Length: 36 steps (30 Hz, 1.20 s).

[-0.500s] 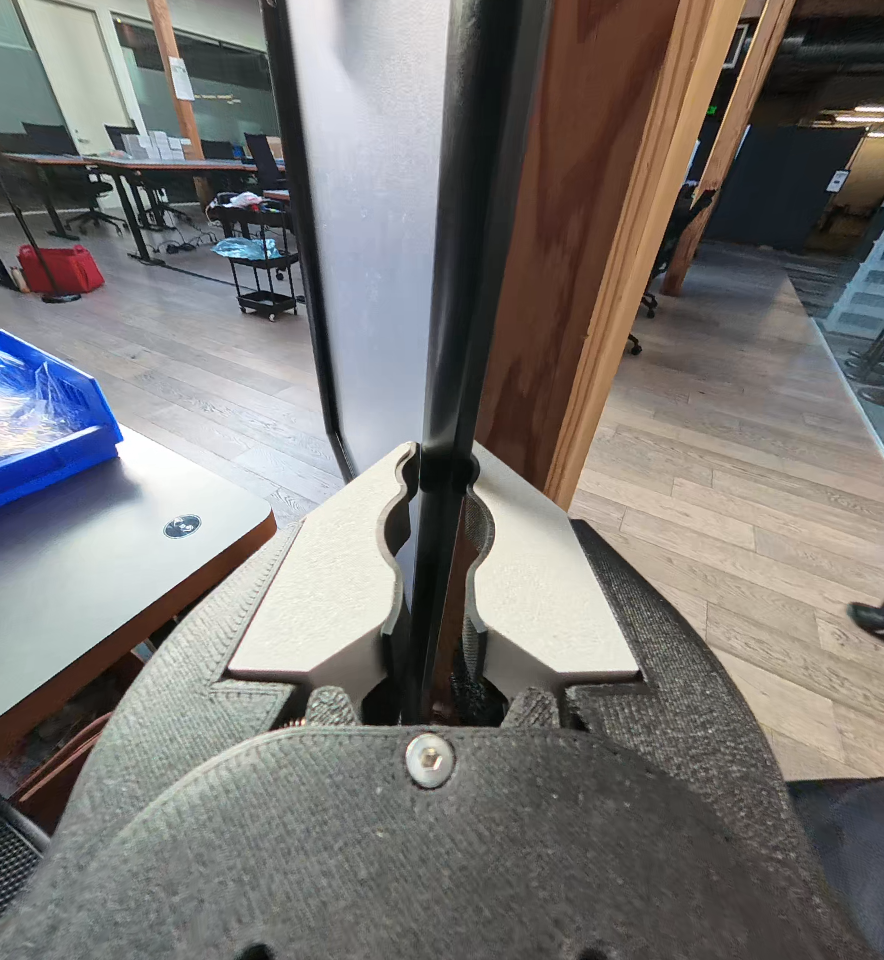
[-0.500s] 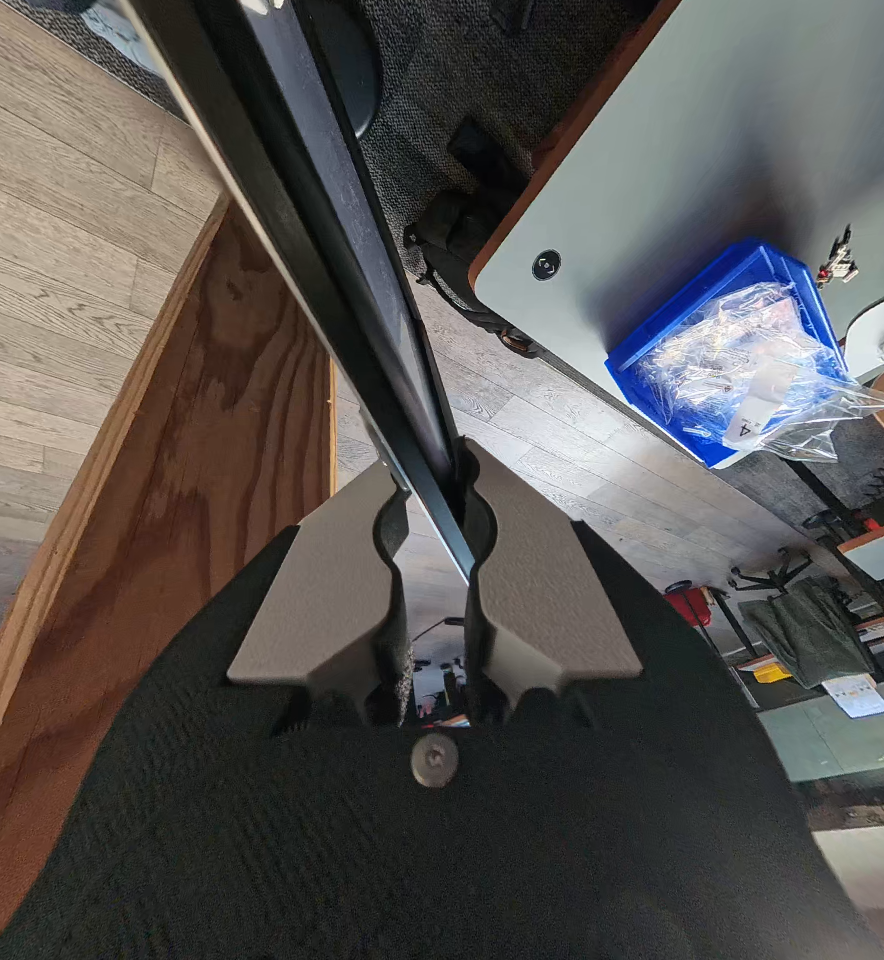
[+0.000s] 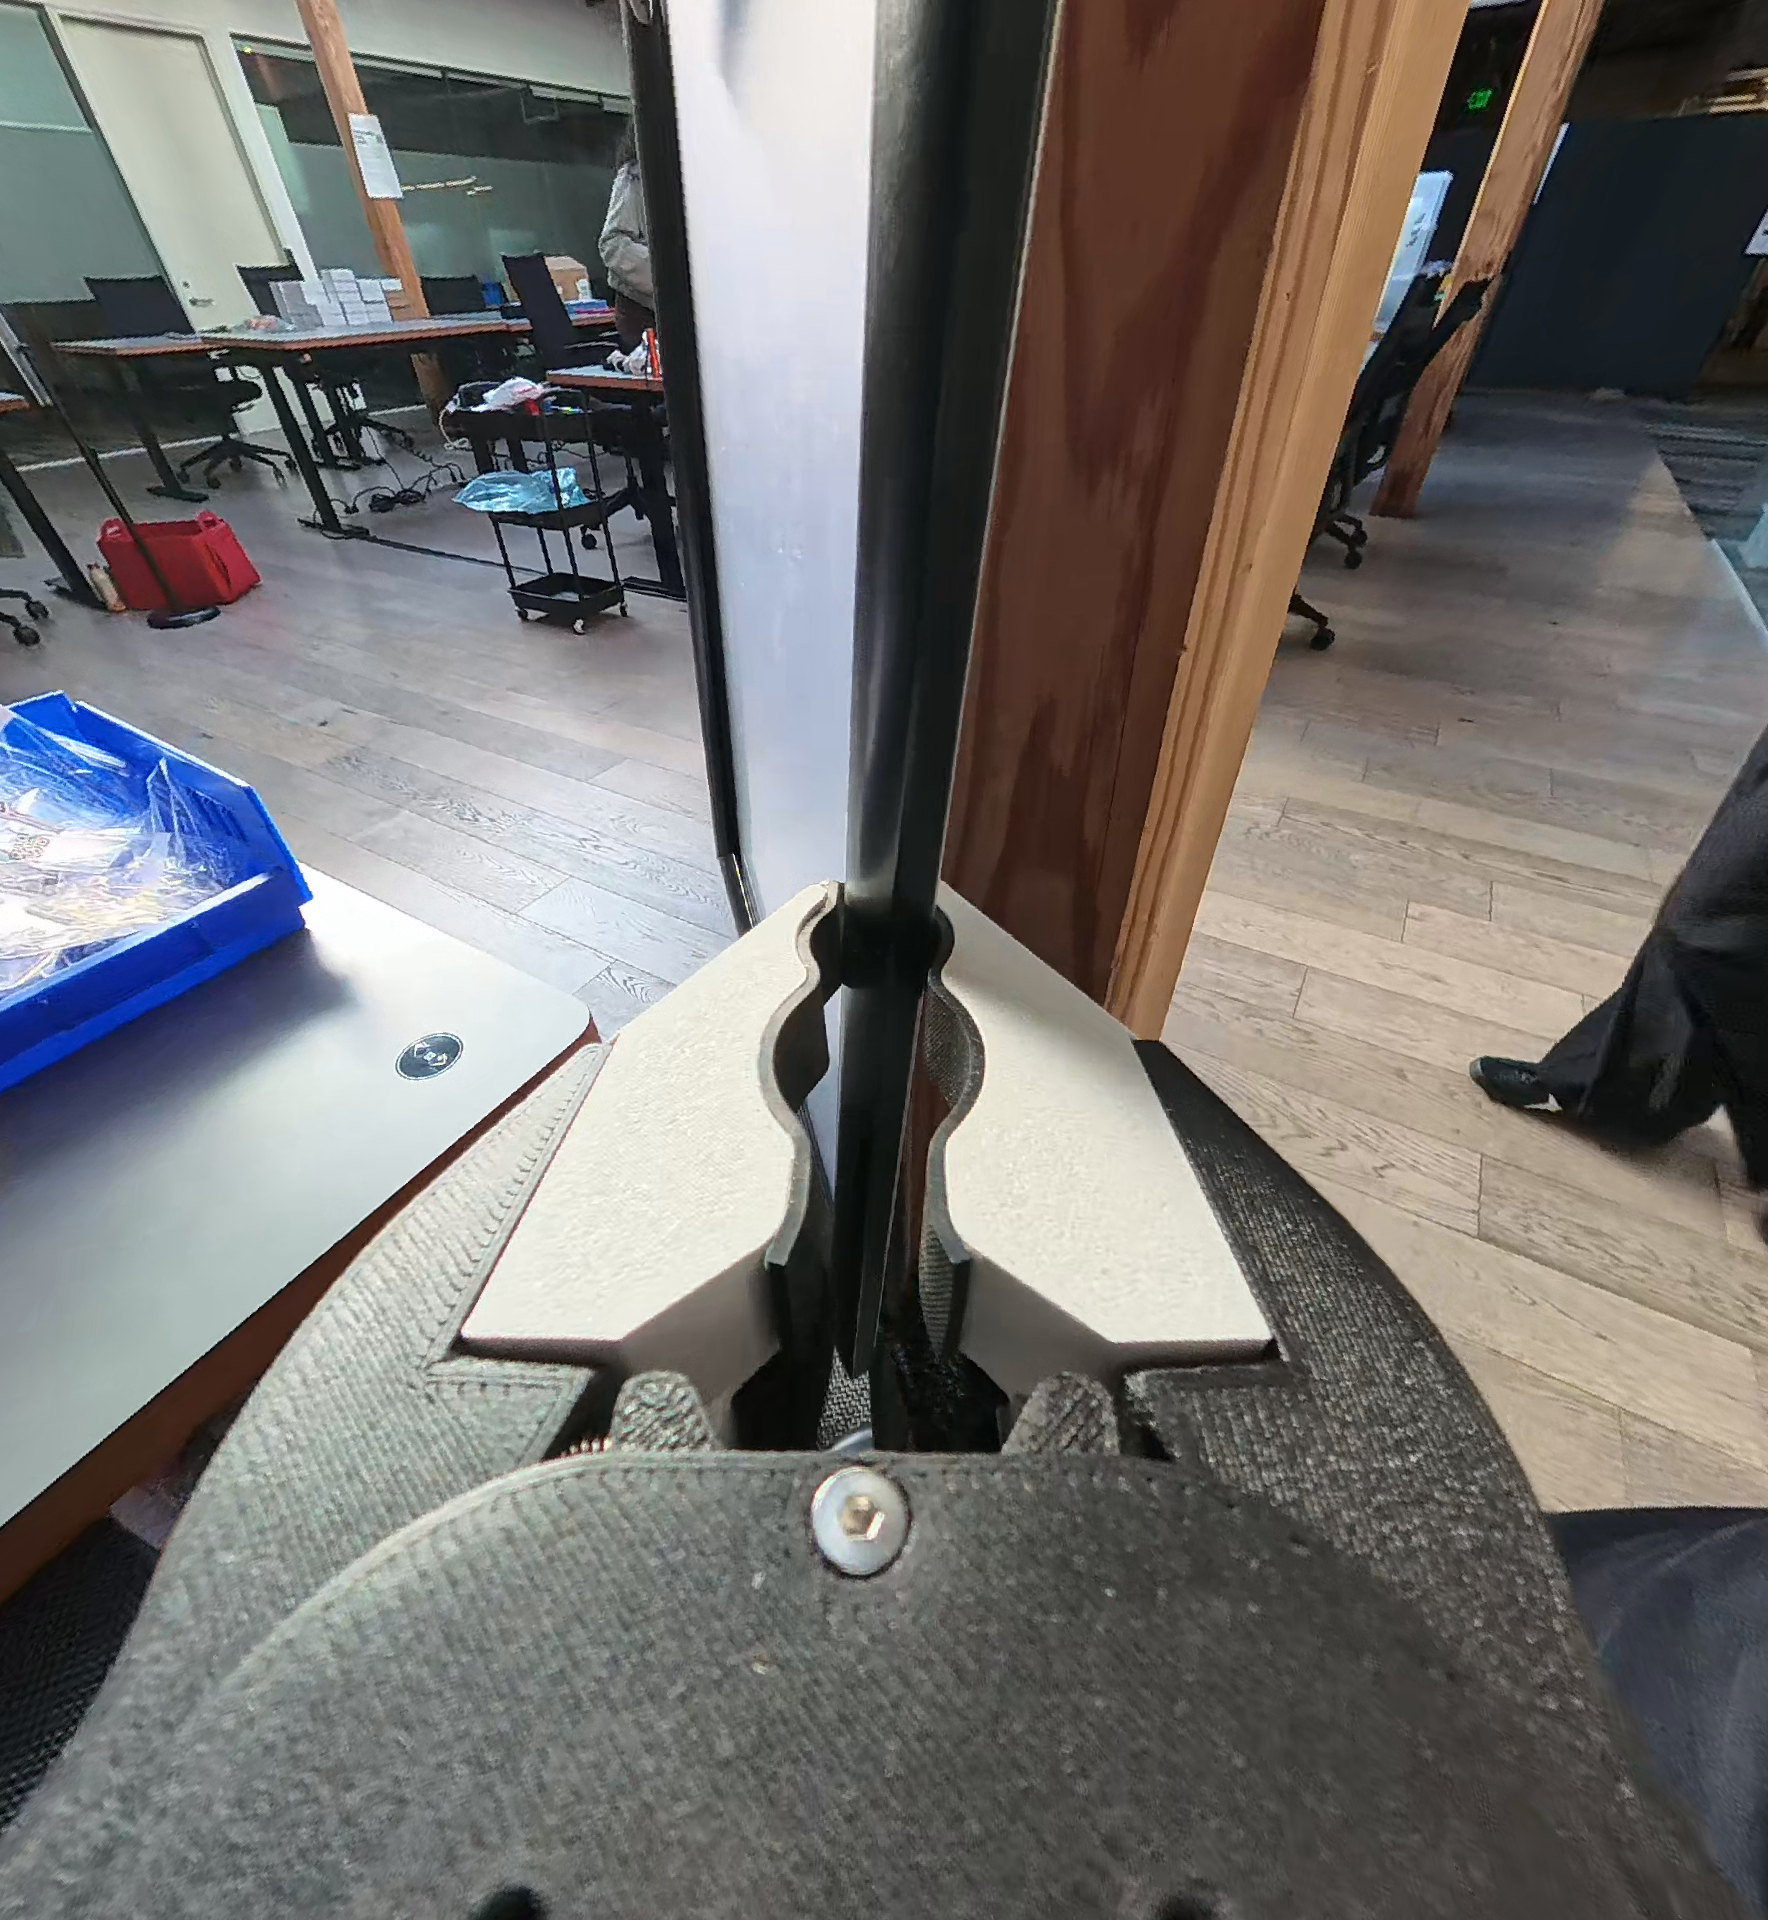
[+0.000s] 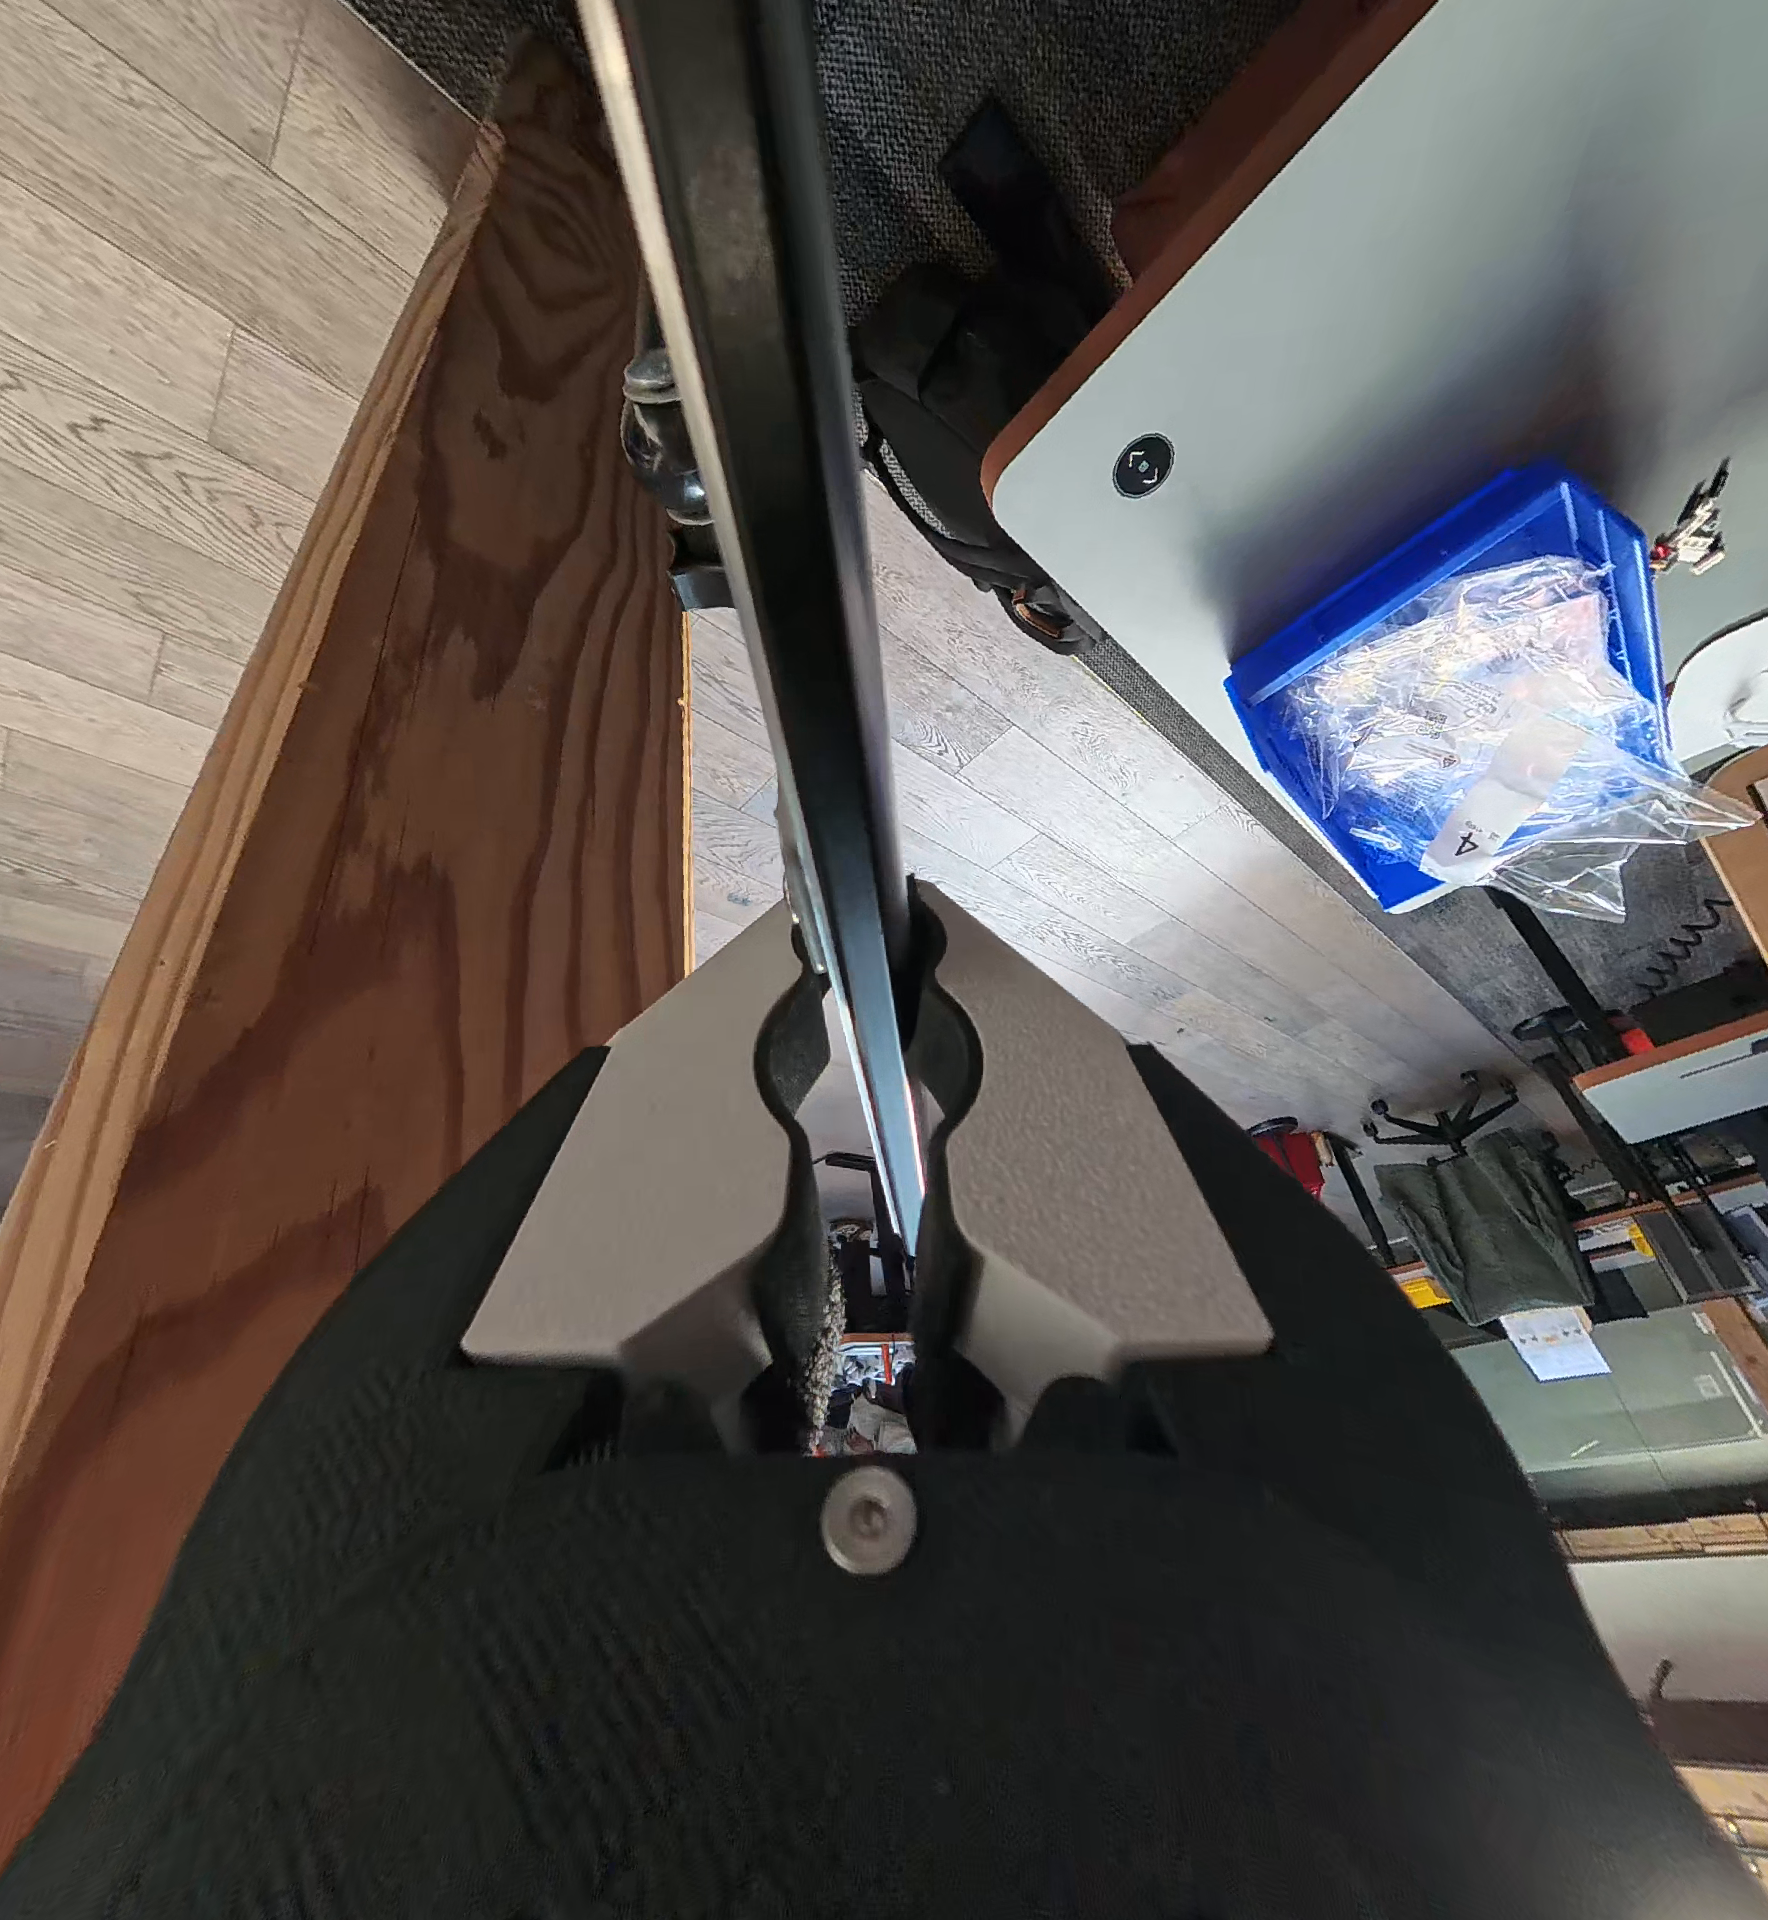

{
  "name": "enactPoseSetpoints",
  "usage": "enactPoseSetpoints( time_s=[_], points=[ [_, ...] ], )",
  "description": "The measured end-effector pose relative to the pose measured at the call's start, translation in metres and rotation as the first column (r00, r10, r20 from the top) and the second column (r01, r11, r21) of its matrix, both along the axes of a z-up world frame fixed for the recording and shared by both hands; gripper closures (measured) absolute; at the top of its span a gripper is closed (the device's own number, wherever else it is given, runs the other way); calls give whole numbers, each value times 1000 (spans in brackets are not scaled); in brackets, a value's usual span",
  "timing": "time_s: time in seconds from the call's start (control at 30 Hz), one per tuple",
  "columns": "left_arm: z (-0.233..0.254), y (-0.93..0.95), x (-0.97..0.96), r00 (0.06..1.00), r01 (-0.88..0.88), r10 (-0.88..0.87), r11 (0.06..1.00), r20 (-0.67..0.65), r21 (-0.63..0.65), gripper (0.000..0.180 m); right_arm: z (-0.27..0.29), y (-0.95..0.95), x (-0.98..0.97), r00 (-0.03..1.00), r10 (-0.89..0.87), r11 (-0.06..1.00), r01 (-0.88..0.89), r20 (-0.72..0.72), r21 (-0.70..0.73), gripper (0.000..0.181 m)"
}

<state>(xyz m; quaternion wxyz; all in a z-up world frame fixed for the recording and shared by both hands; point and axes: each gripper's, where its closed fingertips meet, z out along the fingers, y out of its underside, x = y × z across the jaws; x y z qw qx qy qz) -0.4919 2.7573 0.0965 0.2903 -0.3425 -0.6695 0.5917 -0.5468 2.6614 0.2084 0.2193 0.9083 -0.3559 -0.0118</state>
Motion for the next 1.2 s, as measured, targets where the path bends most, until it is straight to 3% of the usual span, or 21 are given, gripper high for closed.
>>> enactPoseSetpoints(
  time_s=[0.67,1.2],
  points=[
    [42,3,21,999,-43,42,997,-19,-67,171,34,9,1,999,-35,999,35,-12,-13,171],
    [20,-7,34,998,-52,49,996,-41,-79,171,5,-7,19,995,-60,998,63,78,-27,171]
  ],
)
